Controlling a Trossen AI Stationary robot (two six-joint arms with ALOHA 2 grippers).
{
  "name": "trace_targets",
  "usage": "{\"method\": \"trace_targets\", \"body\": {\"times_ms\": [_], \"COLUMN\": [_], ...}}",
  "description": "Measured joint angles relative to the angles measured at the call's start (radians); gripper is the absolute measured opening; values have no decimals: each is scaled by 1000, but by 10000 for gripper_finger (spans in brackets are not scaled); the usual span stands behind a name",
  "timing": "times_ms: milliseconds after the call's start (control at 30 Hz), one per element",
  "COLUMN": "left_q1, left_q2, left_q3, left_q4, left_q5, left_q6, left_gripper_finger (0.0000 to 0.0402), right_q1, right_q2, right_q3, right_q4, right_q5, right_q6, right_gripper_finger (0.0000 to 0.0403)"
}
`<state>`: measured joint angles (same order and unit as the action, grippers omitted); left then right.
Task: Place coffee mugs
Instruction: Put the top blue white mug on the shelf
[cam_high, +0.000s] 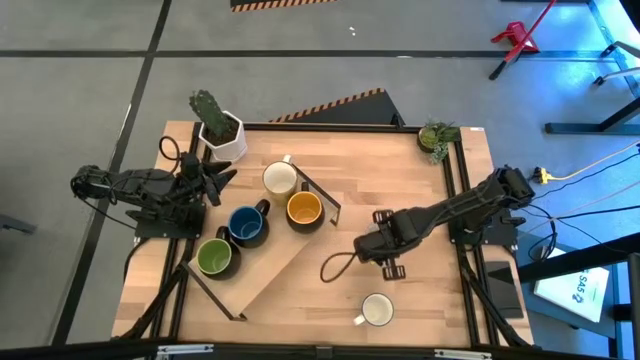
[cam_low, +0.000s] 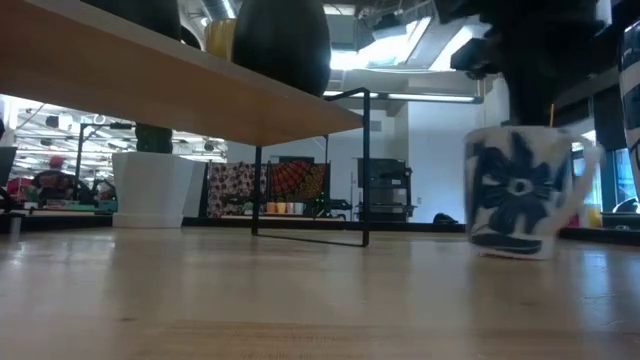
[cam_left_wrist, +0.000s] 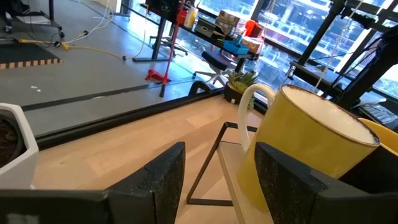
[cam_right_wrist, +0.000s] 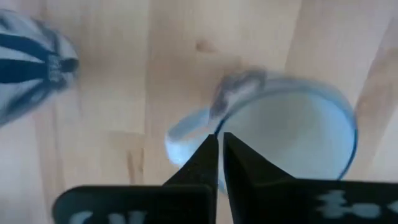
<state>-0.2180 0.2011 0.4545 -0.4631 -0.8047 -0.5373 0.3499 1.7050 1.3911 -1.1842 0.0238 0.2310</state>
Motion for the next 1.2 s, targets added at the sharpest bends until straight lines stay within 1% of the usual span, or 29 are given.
{"method": "trace_targets", "body": {"times_ms": [167,433,533,633,800,867,933,1067,1100,1200], "left_q1": [0,0,0,0,0,0,0,0,0,0], "left_q2": [0,0,0,0,0,0,0,0,0,0], "left_q3": [0,0,0,0,0,0,0,0,0,0], "left_q4": [0,0,0,0,0,0,0,0,0,0], "left_q5": [0,1,1,1,1,1,1,2,2,1], "left_q6": [0,0,0,0,0,0,0,20,22,24], "left_gripper_finger": [188,188,188,188,188,188,188,188,188,188], "right_q1": [-6,-2,4,5,4,4,4,2,2,2], "right_q2": [0,0,0,12,52,63,69,68,68,67], "right_q3": [0,0,0,1,1,1,1,1,1,2], "right_q4": [36,72,66,67,82,83,79,71,72,72], "right_q5": [0,-59,-11,26,12,10,10,8,10,-12], "right_q6": [3,78,124,136,138,140,140,143,136,136], "right_gripper_finger": [47,138,160,165,158,146,118,24,14,7]}}
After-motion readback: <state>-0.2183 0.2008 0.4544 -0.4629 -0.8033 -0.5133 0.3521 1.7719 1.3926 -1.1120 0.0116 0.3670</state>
